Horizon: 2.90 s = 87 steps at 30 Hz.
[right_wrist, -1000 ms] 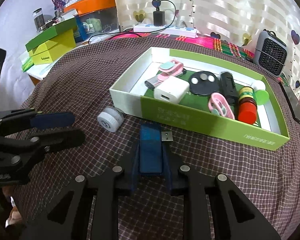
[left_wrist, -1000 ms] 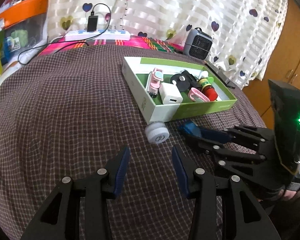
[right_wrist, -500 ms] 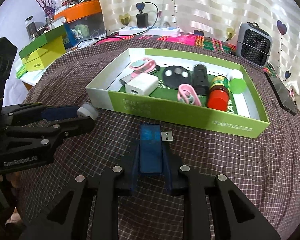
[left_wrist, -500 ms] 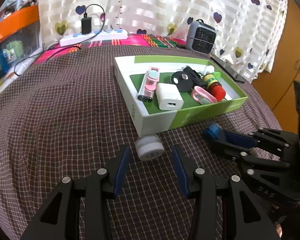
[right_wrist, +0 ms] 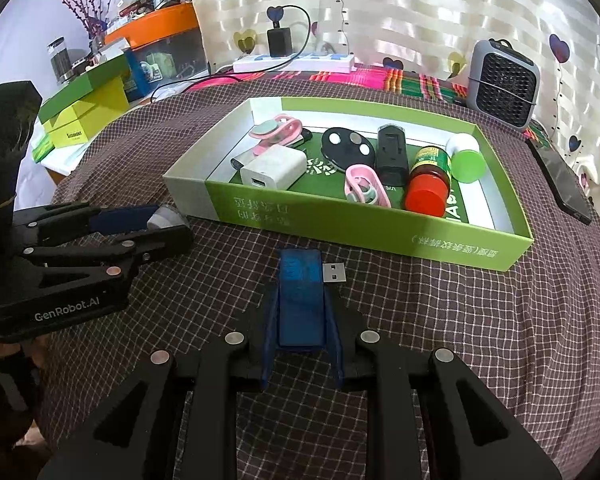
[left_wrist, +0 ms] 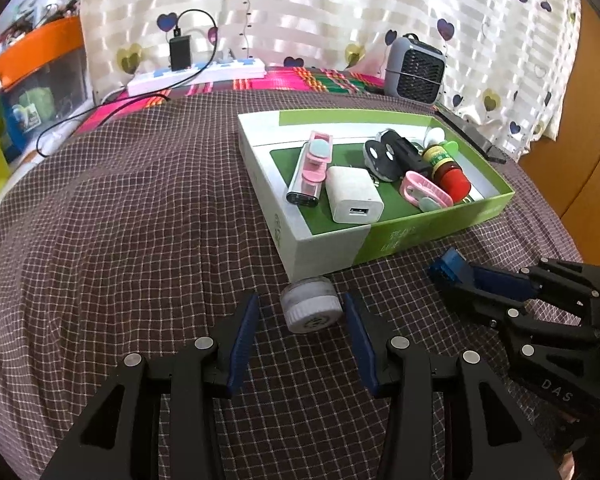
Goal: Organize rigid objects
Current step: 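Close the right gripper on the blue USB stick while the left gripper grasps the white tape roll, then carry the USB stick with the right gripper over the box while the left gripper carries the tape roll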
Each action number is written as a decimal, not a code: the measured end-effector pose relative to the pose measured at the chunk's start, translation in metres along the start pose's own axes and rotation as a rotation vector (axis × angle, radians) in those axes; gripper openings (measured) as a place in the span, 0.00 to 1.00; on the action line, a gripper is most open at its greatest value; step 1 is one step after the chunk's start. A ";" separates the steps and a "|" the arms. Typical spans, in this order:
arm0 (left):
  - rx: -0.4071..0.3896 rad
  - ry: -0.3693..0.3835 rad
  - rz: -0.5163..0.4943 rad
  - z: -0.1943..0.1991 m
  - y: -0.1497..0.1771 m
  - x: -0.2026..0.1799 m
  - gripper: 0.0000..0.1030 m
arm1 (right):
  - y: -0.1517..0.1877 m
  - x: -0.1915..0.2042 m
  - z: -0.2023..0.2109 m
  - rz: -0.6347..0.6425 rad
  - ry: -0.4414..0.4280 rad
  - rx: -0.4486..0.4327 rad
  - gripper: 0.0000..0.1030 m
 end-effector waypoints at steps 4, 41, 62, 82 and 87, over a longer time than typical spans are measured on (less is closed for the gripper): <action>-0.005 -0.004 0.002 0.000 0.000 0.001 0.39 | 0.000 0.000 0.000 0.001 -0.002 0.000 0.22; -0.072 0.005 -0.015 0.031 -0.003 -0.006 0.26 | -0.003 -0.002 0.017 -0.007 -0.001 -0.039 0.22; -0.166 0.008 -0.056 0.065 -0.038 -0.015 0.26 | -0.032 -0.001 0.044 0.028 0.019 -0.116 0.22; -0.138 0.060 -0.069 0.024 -0.086 -0.019 0.26 | -0.079 -0.035 0.028 0.027 0.043 -0.106 0.22; -0.121 0.077 -0.057 0.006 -0.091 -0.020 0.26 | -0.079 -0.048 0.005 0.005 0.046 -0.064 0.22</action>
Point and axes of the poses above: each gripper's, at about its wrist camera, not at the fingertips, and z roughly against the way its jaws point, x to its left, y to its underside, the point moved 8 cm from there along -z, roughly the way its jaws point, and after that the axes turned 2 degrees about y, right-handed, at the moved point
